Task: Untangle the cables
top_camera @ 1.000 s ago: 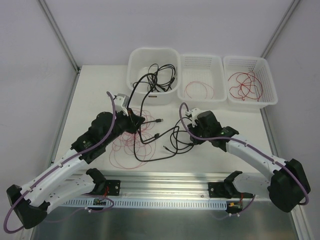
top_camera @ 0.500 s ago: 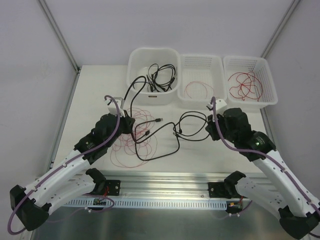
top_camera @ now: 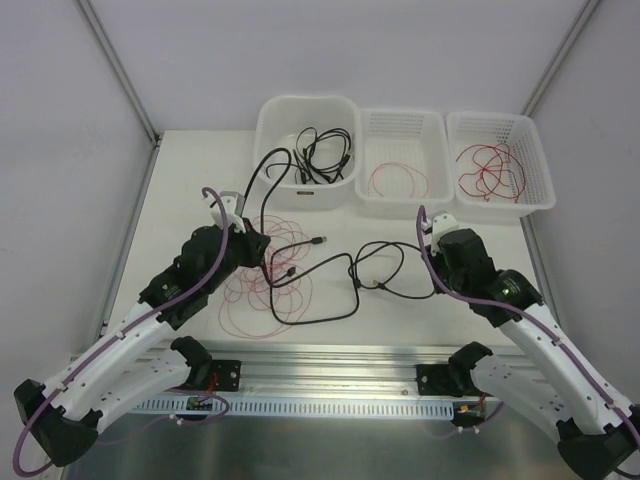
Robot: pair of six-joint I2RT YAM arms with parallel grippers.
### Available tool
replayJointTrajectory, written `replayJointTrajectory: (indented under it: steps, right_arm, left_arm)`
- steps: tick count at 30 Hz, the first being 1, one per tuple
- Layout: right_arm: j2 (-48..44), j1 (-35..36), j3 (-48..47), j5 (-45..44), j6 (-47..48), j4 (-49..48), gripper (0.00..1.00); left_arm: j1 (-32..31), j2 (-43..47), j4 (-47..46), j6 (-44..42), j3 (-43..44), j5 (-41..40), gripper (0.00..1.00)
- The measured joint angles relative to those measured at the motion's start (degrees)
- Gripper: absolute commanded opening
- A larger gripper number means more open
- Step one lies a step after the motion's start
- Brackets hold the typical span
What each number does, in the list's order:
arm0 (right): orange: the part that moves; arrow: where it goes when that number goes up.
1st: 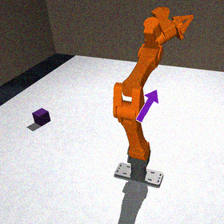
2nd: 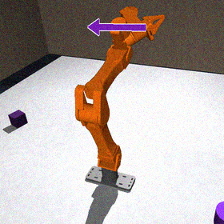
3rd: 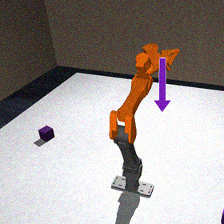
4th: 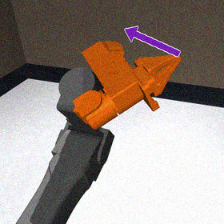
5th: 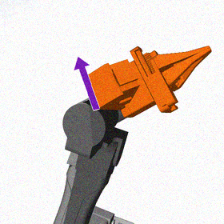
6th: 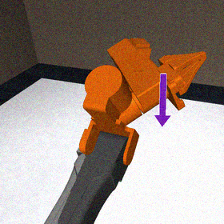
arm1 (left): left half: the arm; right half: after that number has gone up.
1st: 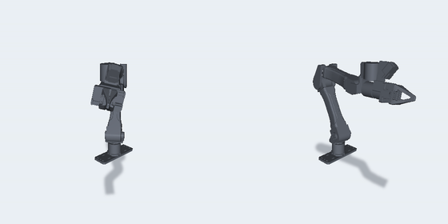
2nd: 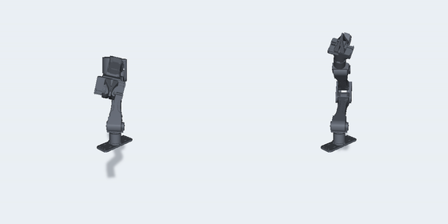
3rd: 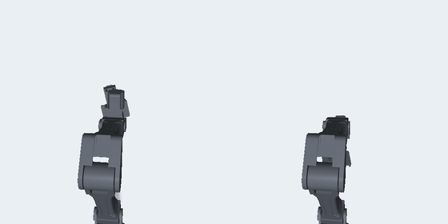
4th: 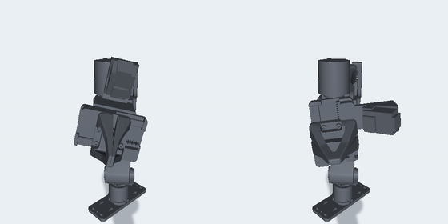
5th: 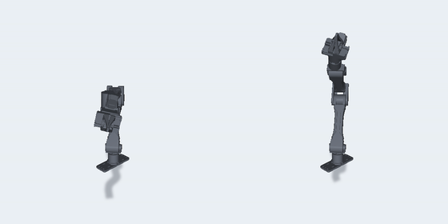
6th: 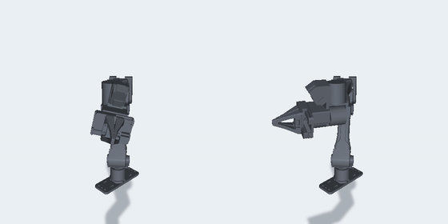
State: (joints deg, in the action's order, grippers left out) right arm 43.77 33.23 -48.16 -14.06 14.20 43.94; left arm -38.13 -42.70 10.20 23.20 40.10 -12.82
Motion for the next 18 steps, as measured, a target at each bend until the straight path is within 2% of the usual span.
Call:
replayJointTrajectory:
  steps: [5, 8, 12, 18]
  right_arm:
    - [-0.3, 0.0, 1.5, -0.4, -2.4, -2.9, 0.01]
    - [-0.5, 0.0, 3.1, 2.3, -3.9, -6.0, 0.01]
    - [0.9, 0.0, 4.8, 10.8, -4.8, -11.0, 0.03]
    - [1.4, 0.0, 5.8, 25.0, -4.9, -15.3, 0.06]
  left_arm:
    - [0.4, 0.1, 0.4, 0.7, 5.2, 7.1, 0.0]
    - [0.4, -1.5, 0.3, 1.9, 8.6, 13.0, 0.0]
    - [0.4, -4.6, 0.0, 3.6, 10.9, 18.6, 0.0]
    - [0.4, -7.3, -0.5, 5.0, 11.0, 20.4, 0.0]
